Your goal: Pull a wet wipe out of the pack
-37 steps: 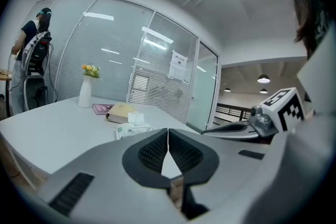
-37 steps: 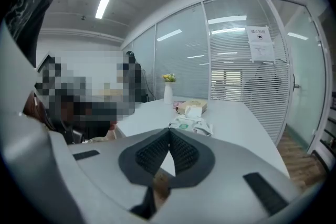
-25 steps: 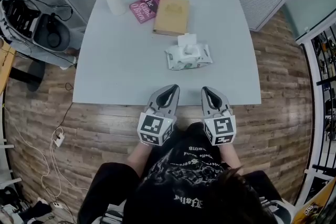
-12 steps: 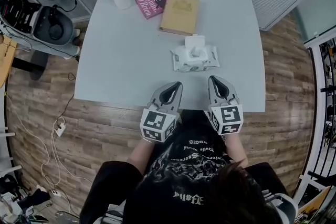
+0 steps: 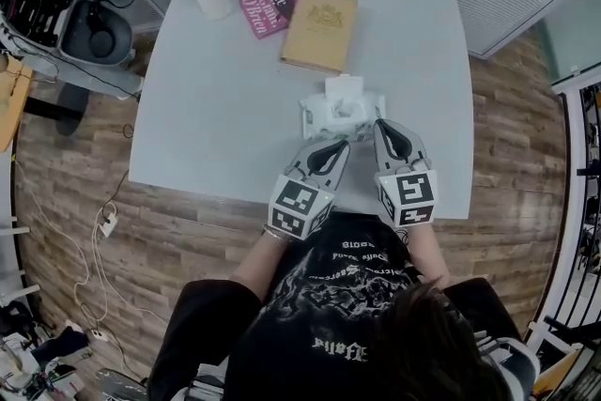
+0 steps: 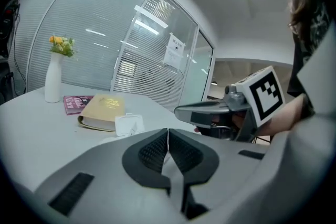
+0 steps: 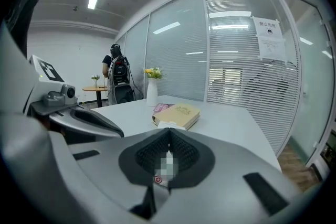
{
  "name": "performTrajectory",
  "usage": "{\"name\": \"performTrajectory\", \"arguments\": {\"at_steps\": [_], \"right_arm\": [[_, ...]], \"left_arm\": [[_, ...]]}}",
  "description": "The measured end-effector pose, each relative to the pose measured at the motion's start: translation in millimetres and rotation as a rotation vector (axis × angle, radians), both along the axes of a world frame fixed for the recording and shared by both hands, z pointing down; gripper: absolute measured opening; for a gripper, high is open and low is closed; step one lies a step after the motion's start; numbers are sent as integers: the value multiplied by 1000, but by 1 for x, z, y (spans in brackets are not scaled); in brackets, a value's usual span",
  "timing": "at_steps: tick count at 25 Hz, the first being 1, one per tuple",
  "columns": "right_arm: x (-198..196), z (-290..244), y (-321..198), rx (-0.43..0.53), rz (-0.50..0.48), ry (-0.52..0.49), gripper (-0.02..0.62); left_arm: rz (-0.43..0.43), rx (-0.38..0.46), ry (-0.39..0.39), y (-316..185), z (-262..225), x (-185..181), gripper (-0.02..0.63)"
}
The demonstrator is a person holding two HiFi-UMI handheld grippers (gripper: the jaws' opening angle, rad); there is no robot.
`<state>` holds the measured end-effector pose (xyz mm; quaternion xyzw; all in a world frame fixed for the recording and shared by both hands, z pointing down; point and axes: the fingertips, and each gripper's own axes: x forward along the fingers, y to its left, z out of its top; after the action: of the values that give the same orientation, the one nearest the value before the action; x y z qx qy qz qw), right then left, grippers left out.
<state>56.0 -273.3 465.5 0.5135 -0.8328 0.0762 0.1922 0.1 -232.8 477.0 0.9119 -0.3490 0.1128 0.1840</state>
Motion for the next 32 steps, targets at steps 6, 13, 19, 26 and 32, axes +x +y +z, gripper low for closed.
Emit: {"name": "performTrajectory", "arguments": {"at_steps": [6, 13, 19, 26, 32], "right_arm": [[12, 4, -18, -25, -29, -17, -2], [10, 17, -33, -67, -79, -26, -2], [-8, 29, -41, -114, -177, 17, -2], [-30, 46, -44, -206, -325, 108, 21], [-47, 61, -42, -266, -517, 295, 54]], "left_arm": [[-36, -33, -67, -41, 23, 30, 8], [-122, -74, -145, -77, 46, 19, 8], [-236, -157, -191, -89, 64, -8, 8], [-286, -215, -208, -96, 81, -30, 8], [-267, -238, -224, -94, 88, -30, 8]]}}
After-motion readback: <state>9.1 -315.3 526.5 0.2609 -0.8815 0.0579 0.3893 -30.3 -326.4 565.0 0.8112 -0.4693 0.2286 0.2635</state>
